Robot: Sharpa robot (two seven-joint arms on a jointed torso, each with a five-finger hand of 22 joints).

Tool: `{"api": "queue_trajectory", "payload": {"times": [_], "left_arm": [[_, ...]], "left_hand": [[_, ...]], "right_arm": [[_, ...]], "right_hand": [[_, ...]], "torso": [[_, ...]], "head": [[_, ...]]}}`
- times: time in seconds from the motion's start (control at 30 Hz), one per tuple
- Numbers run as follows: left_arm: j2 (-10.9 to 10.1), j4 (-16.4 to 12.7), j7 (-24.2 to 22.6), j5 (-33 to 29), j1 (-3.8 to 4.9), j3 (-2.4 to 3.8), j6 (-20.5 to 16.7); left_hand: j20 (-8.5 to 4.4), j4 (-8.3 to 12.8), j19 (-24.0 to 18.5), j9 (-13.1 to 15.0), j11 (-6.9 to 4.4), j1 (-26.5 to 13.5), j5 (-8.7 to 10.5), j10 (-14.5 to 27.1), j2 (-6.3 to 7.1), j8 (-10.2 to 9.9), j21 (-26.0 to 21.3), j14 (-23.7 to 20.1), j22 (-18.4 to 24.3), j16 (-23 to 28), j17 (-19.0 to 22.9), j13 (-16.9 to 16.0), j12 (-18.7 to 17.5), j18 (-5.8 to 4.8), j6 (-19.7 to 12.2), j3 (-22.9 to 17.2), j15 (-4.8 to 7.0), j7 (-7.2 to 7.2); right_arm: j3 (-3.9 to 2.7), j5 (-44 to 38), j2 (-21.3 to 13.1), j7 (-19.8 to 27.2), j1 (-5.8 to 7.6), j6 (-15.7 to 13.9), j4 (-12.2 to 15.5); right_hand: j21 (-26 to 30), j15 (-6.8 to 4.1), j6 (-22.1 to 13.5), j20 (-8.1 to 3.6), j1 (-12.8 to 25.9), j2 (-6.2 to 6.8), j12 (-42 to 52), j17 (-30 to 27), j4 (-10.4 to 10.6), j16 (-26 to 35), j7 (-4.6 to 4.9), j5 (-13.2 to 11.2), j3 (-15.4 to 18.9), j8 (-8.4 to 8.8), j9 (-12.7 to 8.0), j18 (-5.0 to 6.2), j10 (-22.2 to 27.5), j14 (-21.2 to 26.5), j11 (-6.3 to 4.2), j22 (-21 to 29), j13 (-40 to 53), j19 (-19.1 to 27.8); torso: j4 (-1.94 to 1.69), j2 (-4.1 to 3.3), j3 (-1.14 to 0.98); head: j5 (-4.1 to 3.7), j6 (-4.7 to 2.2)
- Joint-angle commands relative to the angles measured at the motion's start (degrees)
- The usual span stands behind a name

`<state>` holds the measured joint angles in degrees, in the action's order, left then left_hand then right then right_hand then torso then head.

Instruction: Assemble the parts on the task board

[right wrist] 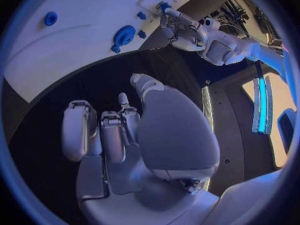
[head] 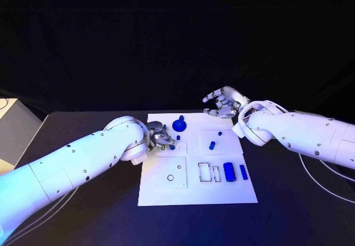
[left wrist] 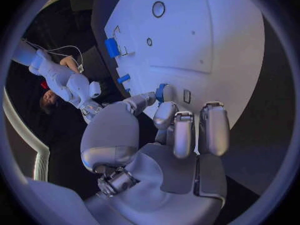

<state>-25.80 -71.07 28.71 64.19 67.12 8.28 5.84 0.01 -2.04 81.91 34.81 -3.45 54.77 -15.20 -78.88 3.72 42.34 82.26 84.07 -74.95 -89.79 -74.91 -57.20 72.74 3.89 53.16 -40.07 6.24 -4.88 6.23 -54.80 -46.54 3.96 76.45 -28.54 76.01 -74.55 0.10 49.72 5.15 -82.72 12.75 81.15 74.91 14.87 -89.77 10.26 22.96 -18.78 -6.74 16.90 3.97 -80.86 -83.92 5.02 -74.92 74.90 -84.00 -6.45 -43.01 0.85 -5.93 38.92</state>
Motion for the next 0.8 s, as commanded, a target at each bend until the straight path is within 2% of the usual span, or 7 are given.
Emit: {"api": "queue_trajectory", "payload": {"times": [0.03,0.37,0.8], "left_arm": [[-0.01,-0.30,-0.29,1.39,0.07,0.02,-1.71],[-0.81,-0.74,-1.30,1.15,-0.01,0.04,-5.11],[-1.19,-0.61,-2.27,-0.87,-0.40,0.04,-5.09]], "left_hand": [[-0.13,1.08,0.36,16.80,-1.08,1.04,-0.34,-1.34,-1.15,5.13,0.19,5.93,-1.11,-0.21,-15.09,0.12,-0.34,-0.75,6.70,-0.69,0.38,6.20],[-0.14,1.17,0.23,16.79,-1.05,1.02,-0.23,-1.21,-1.24,5.02,0.06,5.93,-0.87,-0.21,-15.09,0.50,-0.58,-0.69,6.59,-0.72,0.39,6.13],[-0.14,1.44,0.17,16.81,-1.01,1.11,-0.19,-1.11,-1.19,4.84,0.00,5.93,-0.78,-0.21,-15.09,0.70,-0.75,-0.67,6.36,-0.77,0.38,6.09]], "right_arm": [[0.00,-0.34,0.08,0.09,-0.04,0.87,-0.01],[0.00,-0.36,0.02,0.07,-0.08,0.99,0.12],[0.01,-0.36,-0.09,-0.03,-0.15,1.27,0.43]], "right_hand": [[-0.17,0.21,0.33,0.49,0.13,0.65,-0.02,15.09,-0.08,-0.23,-0.09,0.17,-0.33,0.33,-0.07,-0.46,0.20,-6.08,0.05,-1.38,6.62,-2.16],[-0.17,0.21,0.45,0.48,0.34,0.67,0.07,15.09,0.01,-0.23,-0.10,0.43,-0.52,0.32,-0.06,-0.46,0.10,-6.08,0.04,-1.39,6.69,-2.16],[-0.20,0.21,0.51,0.49,0.49,0.67,0.08,15.09,0.08,-0.23,-0.10,0.55,-0.63,0.31,-0.06,-0.46,0.10,-6.08,0.04,-1.41,6.68,-2.17]], "torso": [[0.01,0.00,-0.04],[0.01,0.03,-0.10],[0.04,0.04,-0.05]], "head": [[0.07,0.01],[-0.04,-0.09],[-0.23,0.09]]}}
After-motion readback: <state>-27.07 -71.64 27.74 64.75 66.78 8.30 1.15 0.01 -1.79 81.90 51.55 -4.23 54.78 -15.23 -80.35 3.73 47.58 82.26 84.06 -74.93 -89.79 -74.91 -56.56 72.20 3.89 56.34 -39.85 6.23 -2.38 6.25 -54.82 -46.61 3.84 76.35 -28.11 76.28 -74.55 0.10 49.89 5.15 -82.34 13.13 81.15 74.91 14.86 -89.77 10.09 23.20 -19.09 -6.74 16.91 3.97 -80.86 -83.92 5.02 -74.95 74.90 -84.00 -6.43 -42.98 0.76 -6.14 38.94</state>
